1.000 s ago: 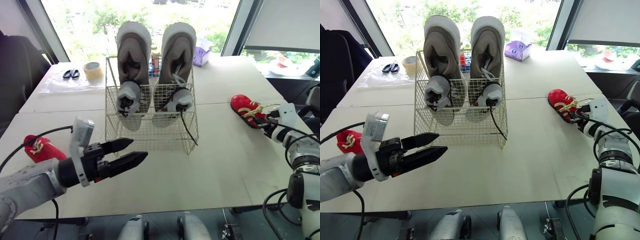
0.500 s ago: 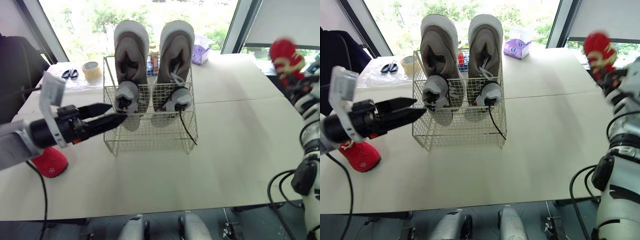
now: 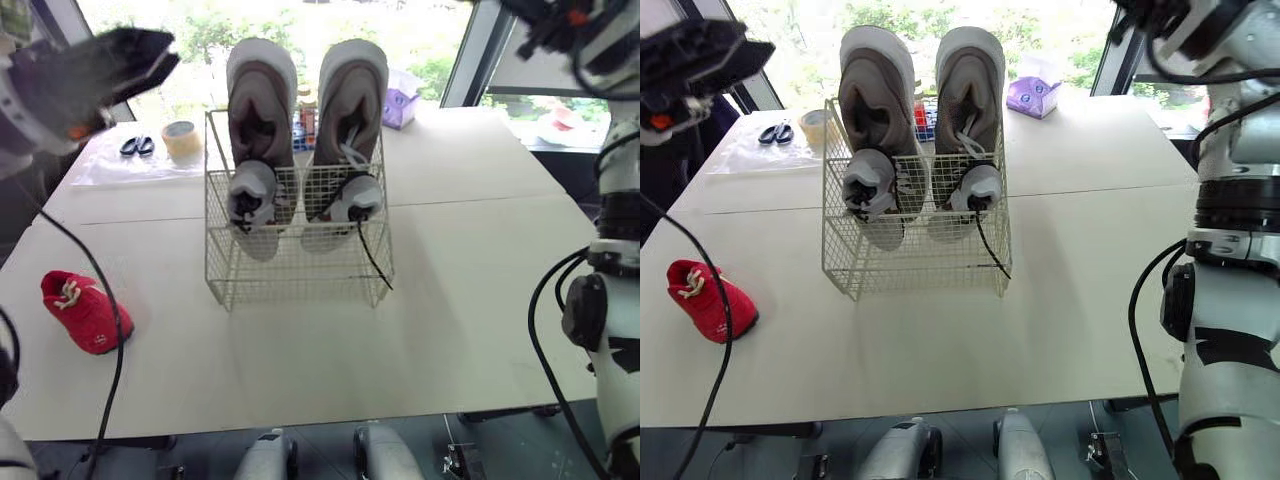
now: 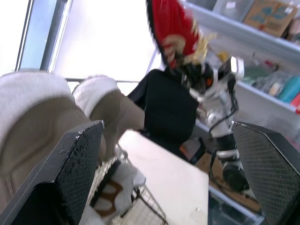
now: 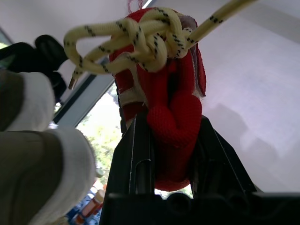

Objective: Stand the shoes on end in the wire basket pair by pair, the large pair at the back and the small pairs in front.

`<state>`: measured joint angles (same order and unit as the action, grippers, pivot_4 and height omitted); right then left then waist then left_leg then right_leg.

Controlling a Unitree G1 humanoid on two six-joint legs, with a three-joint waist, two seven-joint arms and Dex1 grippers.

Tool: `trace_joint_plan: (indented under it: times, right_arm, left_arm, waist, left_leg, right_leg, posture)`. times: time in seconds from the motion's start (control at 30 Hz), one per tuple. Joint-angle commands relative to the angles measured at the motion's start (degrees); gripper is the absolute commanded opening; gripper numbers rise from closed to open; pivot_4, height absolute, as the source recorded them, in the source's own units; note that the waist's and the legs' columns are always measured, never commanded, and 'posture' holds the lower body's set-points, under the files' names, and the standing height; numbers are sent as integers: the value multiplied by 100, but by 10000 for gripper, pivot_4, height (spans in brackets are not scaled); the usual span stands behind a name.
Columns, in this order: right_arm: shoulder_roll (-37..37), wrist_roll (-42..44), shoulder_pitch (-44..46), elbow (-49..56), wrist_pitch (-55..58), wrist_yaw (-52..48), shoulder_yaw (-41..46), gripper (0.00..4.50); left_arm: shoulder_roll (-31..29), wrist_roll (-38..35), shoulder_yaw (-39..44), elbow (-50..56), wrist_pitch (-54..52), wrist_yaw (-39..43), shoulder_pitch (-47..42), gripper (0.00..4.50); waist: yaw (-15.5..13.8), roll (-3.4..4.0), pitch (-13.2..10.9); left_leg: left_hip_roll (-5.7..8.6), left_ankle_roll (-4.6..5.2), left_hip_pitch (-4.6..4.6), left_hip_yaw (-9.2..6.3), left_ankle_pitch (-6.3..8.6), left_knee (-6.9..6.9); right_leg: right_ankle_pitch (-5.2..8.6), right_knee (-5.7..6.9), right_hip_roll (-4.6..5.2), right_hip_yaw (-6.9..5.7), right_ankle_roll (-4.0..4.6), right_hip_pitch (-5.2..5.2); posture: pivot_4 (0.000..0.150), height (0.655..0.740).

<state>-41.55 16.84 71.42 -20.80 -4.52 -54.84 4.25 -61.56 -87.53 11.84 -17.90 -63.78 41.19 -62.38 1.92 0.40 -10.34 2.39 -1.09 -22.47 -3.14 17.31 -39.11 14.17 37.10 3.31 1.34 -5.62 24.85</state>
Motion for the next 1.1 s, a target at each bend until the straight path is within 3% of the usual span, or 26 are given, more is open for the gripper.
trace_joint_plan:
  times: [0.03, 0.37, 0.8, 0.9, 1.1]
  right_arm:
    - [-98, 132, 120, 741, 122, -270, -23, 8357]
    - [2, 121, -4, 1547, 252, -664, -272, 8357]
    - [6, -57, -310, 1989, 19, -948, -558, 8357]
    - [43, -91, -327, 1995, -26, -939, -568, 7933]
    - [38, -95, -393, 2072, -35, -935, -595, 7933]
  left_arm:
    - [101, 473, -60, -174, -346, 543, -532, 45000]
    - [584, 2030, -515, -623, -571, 1801, -1390, 45000]
    - [975, 3306, -981, -1138, -777, 3148, -2090, 45000]
    - [1006, 3434, -1044, -1043, -818, 3398, -2013, 36616]
    - [1090, 3578, -863, -1171, -977, 3472, -2022, 7890]
  waist:
    - [2, -2, -1]
    - [60, -6, -3]
    - [60, -7, -4]
    - [60, -7, -4]
    - [59, -9, -5]
  left_leg:
    - [1, 0, -3, 0, 0, 0]
    - [-1, -2, -2, 3, -1, 3]
    - [-2, -2, -5, 8, -1, 3]
    - [-2, -2, -5, 9, -1, 3]
    - [-3, -2, -6, 9, -1, 3]
  right_leg:
    - [0, 2, 3, 0, 0, 4]
    - [1, 12, 3, 1, -1, 15]
    - [1, 15, 3, 4, -2, 23]
    - [1, 16, 3, 4, -2, 23]
    - [1, 18, 4, 5, -2, 26]
  posture:
    - [1500, 7400]
    - [1500, 7400]
    - [1500, 7400]
    - [1500, 7400]
    - [1500, 7400]
